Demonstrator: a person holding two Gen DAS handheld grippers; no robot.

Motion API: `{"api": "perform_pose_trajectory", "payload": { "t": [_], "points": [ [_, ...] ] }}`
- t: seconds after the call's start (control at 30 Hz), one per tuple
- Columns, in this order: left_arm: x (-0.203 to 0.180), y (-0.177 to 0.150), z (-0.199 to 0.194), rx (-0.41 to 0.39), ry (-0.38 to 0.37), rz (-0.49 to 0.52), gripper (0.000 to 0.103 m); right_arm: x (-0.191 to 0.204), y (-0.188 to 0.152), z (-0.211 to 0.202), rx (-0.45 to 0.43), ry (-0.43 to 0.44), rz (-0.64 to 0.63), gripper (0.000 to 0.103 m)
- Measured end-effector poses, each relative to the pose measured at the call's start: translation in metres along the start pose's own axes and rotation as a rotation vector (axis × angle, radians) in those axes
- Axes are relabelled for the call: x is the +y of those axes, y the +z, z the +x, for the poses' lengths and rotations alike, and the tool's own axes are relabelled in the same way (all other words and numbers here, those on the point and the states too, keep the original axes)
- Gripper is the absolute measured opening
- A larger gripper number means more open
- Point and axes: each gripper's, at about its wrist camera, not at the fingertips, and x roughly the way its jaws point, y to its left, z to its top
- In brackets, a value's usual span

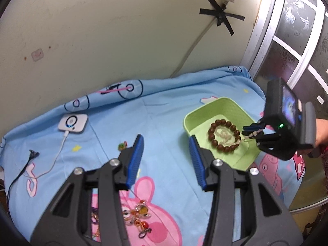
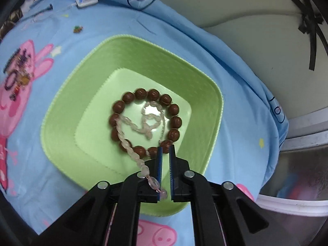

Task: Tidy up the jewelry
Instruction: 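Open the right gripper to release the strand and withdraw from the basket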

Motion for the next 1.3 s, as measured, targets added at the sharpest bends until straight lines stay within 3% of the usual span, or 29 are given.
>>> {"api": "perform_pose_trajectory", "payload": {
  "t": [0.07,0.2,0.23,0.27,0.3,0.33,0.5,0.57,0.67,0.73,0.8,0.83,0.9,0.93,1.07,1.17,1.2,1.27,1.3],
  "points": [
    [0.002,-0.004,0.0,0.001,-0.009,-0.009,0.044,-0.005,0.002,-0.011,-0.061,0.085,0.056,0.0],
    [0.008,-0.015,-0.006,-0.014,-0.042,-0.031,0.044,-0.029,-0.014,-0.041,-0.35,0.373,0.233,0.0],
    [0.01,-0.018,-0.007,-0.014,-0.043,-0.036,0.048,-0.03,-0.022,-0.044,-0.415,0.425,0.265,0.0],
    [0.013,-0.02,-0.008,-0.015,-0.037,-0.043,0.051,-0.033,-0.032,-0.037,-0.49,0.508,0.31,0.002],
    [0.016,-0.023,-0.008,-0.016,-0.032,-0.05,0.053,-0.031,-0.034,-0.033,-0.501,0.519,0.327,0.018],
    [0.019,-0.025,-0.009,-0.015,-0.03,-0.054,0.054,-0.029,-0.032,-0.025,-0.487,0.494,0.326,0.03],
    [0.037,-0.037,-0.006,0.001,-0.02,-0.1,0.054,-0.005,-0.032,-0.017,-0.49,0.327,0.216,0.04],
    [0.043,-0.041,-0.004,0.01,-0.019,-0.116,0.054,0.002,-0.03,-0.009,-0.417,0.24,0.17,0.04],
    [0.051,-0.046,0.0,0.029,-0.02,-0.141,0.054,0.027,-0.035,-0.003,-0.307,0.025,-0.047,0.04],
    [0.055,-0.048,0.002,0.032,-0.025,-0.151,0.054,0.028,-0.035,-0.014,-0.298,0.04,-0.088,0.04],
    [0.057,-0.048,0.003,0.027,-0.032,-0.158,0.054,0.014,-0.032,-0.044,-0.378,0.123,-0.047,0.04],
    [0.057,-0.048,0.003,0.027,-0.037,-0.164,0.054,0.007,-0.029,-0.044,-0.379,0.087,-0.037,0.04],
    [0.059,-0.048,0.003,0.032,-0.046,-0.175,0.054,0.002,-0.024,-0.023,-0.259,-0.022,-0.072,0.04],
    [0.059,-0.048,0.003,0.031,-0.052,-0.175,0.054,0.0,-0.025,-0.016,-0.209,-0.017,-0.081,0.04],
    [0.062,-0.053,-0.004,0.01,-0.033,-0.151,0.054,0.009,-0.034,-0.014,-0.171,-0.076,-0.163,0.04],
    [0.066,-0.053,-0.004,0.006,-0.036,-0.162,0.054,-0.008,-0.032,-0.043,-0.295,-0.015,-0.068,0.04],
    [0.067,-0.053,-0.002,0.01,-0.038,-0.168,0.054,-0.011,-0.029,-0.037,-0.274,-0.054,-0.068,0.04],
    [0.066,-0.053,0.0,0.019,-0.044,-0.178,0.054,0.009,-0.031,-0.002,-0.082,-0.216,-0.267,0.04],
    [0.064,-0.054,-0.002,0.011,-0.054,-0.171,0.054,0.011,-0.028,0.0,-0.069,-0.229,-0.293,0.04]
  ]
}}
